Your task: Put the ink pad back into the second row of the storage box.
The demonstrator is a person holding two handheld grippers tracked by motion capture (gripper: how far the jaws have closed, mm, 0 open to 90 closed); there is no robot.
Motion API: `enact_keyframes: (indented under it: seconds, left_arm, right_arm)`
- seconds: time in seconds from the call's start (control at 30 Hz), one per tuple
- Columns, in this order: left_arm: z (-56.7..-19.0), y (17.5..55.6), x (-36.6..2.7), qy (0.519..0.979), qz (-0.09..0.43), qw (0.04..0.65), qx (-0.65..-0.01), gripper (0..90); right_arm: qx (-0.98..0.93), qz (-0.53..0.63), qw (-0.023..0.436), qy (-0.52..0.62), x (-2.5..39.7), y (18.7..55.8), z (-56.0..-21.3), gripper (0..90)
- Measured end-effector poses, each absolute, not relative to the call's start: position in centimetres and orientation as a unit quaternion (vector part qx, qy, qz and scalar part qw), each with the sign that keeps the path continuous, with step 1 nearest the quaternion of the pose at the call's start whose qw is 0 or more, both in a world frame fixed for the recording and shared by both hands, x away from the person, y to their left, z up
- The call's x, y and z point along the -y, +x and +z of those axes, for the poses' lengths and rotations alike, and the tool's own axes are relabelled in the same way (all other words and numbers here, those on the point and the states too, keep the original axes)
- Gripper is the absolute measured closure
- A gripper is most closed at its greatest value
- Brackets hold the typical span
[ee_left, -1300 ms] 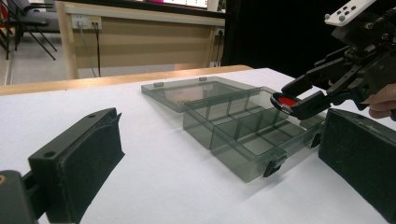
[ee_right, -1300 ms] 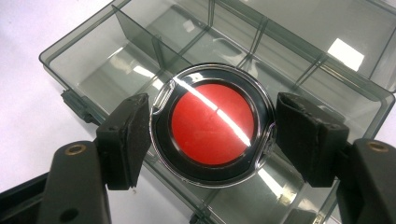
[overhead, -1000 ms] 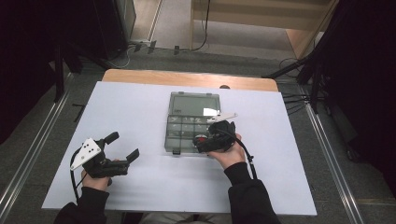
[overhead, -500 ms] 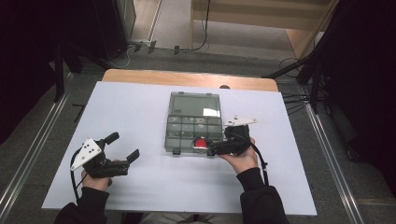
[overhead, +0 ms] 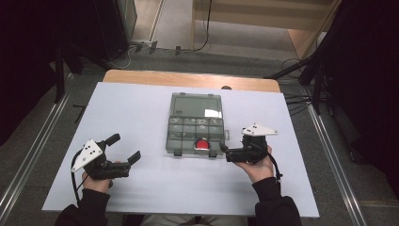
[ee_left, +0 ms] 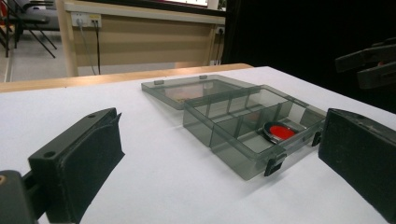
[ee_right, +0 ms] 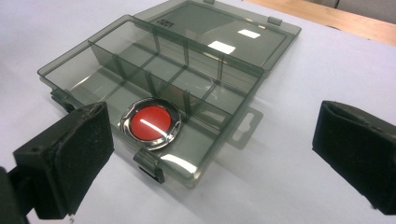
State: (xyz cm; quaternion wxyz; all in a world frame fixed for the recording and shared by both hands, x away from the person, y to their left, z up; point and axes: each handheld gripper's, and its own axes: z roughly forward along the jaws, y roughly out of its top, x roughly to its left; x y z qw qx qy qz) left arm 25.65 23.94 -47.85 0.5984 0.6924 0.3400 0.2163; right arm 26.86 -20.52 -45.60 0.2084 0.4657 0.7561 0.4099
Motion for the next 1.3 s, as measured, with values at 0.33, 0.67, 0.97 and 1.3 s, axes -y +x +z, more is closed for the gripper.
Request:
enact_keyframes:
  seconds: [0.33, 0.67, 0.97, 1.3]
  left_arm:
    - [-47.9, 25.6, -24.0, 0.691, 0.215, 0.598, -0.344, 0.0]
    - [-47.9, 25.5, -24.1, 0.69, 0.215, 0.598, -0.347, 0.0]
    - [-48.0, 25.5, -24.0, 0.691, 0.215, 0.595, -0.35, 0.0]
    - [-48.2, 25.5, -23.8, 0.695, 0.21, 0.59, -0.352, 0.0]
  right_arm:
    - [-0.739, 0.431, 0.244, 0.456, 22.4, 24.6, -45.9, 0.0]
    - [-0.712, 0.449, 0.264, 0.471, 25.0, 23.5, -46.7, 0.0]
    - [-0.689, 0.475, 0.29, 0.464, 26.9, 22.3, -48.0, 0.0]
    - [-0.644, 0.527, 0.309, 0.46, 29.7, 20.6, -49.9, 0.0]
